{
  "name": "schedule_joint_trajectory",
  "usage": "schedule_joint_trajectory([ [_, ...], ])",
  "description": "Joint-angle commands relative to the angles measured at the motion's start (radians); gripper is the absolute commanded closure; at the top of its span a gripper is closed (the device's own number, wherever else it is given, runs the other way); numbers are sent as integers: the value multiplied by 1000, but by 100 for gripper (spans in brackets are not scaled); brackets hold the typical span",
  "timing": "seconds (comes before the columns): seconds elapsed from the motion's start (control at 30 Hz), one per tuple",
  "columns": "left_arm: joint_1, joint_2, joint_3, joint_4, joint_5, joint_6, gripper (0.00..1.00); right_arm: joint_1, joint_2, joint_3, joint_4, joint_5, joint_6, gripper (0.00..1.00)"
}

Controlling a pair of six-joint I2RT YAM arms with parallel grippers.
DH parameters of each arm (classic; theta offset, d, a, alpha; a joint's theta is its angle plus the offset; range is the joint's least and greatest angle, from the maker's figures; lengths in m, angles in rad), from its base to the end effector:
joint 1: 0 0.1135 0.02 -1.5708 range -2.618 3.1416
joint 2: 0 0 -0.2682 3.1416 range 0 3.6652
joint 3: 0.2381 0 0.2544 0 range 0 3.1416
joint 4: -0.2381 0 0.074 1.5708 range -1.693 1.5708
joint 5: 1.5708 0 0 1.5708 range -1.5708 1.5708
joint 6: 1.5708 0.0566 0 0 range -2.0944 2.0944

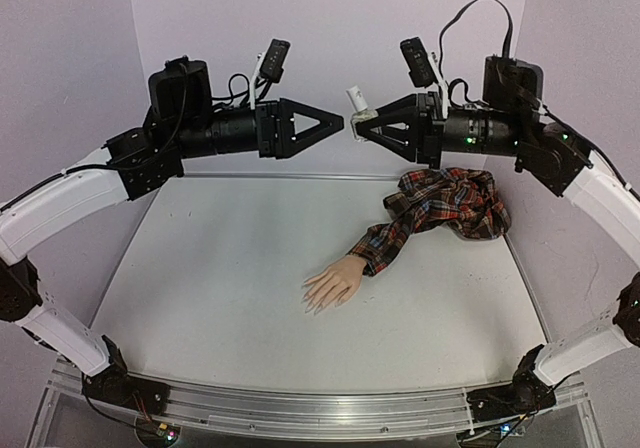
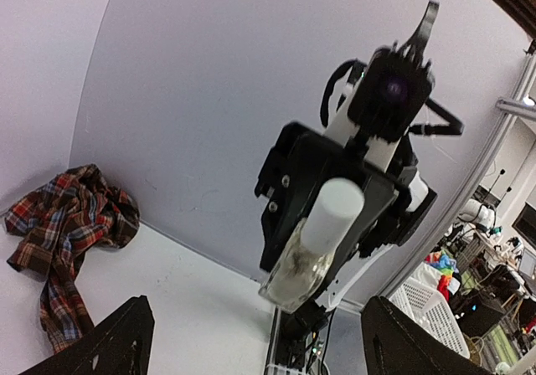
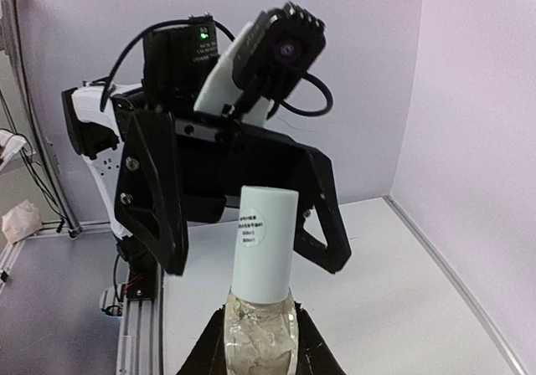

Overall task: Paint the nails
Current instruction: Screw the nail polish bottle cap onto the nail polish bottle.

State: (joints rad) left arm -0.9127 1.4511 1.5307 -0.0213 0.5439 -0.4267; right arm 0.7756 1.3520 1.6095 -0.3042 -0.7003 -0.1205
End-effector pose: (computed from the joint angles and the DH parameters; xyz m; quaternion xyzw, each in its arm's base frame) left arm 0.1920 -0.2963 0.4664 0.3487 0.5945 -0.5795 0.4349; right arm 0.1906 0.2380 0.4908 -0.5078 0.5099 0.4436 0.5342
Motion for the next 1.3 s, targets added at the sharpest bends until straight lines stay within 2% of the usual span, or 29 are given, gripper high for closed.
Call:
schedule_joint_trajectory([
  [0.0,-1,-57,5,102,-54,-32,13,63,-37,-32,33,230,-80,100],
  [0.13,-2,-67,23,113,-114,-48,21,73,-32,-50,71,279,-67,100],
  [0.3,-4,-52,59,96,-88,-45,35,74,-13,-29,77,308,-57,100],
  [0.53,-9,3,103,71,-106,-42,38,84,8,-7,76,316,-59,100],
  [0.8,-11,67,188,42,-105,-45,51,92,12,-1,76,334,-68,100],
  [1.1,-16,70,185,-18,-101,-49,56,92,-4,-6,74,345,-77,100],
  [1.27,-17,105,240,-75,-85,-45,57,92,-1,2,73,343,-77,100],
])
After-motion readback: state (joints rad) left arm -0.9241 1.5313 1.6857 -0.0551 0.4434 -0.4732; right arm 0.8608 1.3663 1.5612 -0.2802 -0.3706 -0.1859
